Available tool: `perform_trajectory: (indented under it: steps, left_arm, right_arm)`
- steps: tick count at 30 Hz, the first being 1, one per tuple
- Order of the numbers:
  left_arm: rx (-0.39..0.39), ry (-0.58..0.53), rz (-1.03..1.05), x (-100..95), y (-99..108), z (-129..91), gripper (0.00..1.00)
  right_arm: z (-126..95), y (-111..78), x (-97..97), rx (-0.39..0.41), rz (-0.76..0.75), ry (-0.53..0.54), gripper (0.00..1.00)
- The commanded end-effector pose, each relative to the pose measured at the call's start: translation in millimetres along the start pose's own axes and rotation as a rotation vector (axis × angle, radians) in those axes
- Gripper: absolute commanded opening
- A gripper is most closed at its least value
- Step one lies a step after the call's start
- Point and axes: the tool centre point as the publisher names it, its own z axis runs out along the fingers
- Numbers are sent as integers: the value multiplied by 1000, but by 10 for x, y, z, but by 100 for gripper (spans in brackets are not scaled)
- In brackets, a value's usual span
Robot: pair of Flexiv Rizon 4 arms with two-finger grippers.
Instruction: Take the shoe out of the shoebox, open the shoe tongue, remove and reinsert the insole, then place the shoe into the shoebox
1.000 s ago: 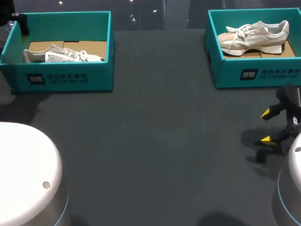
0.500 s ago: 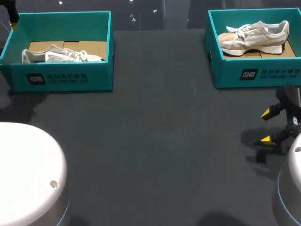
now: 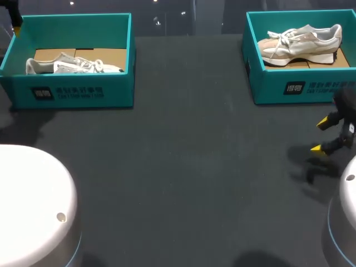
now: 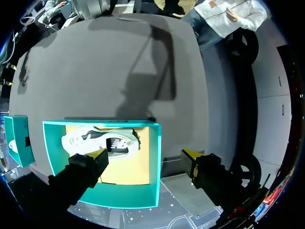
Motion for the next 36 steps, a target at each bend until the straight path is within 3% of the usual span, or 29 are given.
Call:
perform_trajectory:
  steps: [1, 10, 12, 25, 29, 31, 36]
  left_arm:
    - [-2, 2, 1, 1, -8, -3, 100]
    - [-2, 2, 1, 1, -8, -3, 100]
    - [-2, 2, 1, 1, -8, -3, 100]
    - [-2, 2, 1, 1, -8, -3, 100]
    - [-2, 2, 1, 1, -8, -3, 100]
    - [-2, 2, 1, 1, -8, -3, 100]
    - [-2, 2, 1, 1, -8, -3, 100]
  right_arm:
    - [-119, 225, -178, 65, 83, 2, 100]
    - [-403, 502, -575, 218, 341, -90, 100]
    - [-495, 539, -662, 248, 326, -111, 100]
    - [-495, 539, -662, 248, 326, -111, 100]
    - [-575, 662, -1079, 271, 464, -177, 100]
    - [-565, 752, -1284, 352, 516, -230, 100]
    - [-613, 919, -1728, 364, 624, -262, 100]
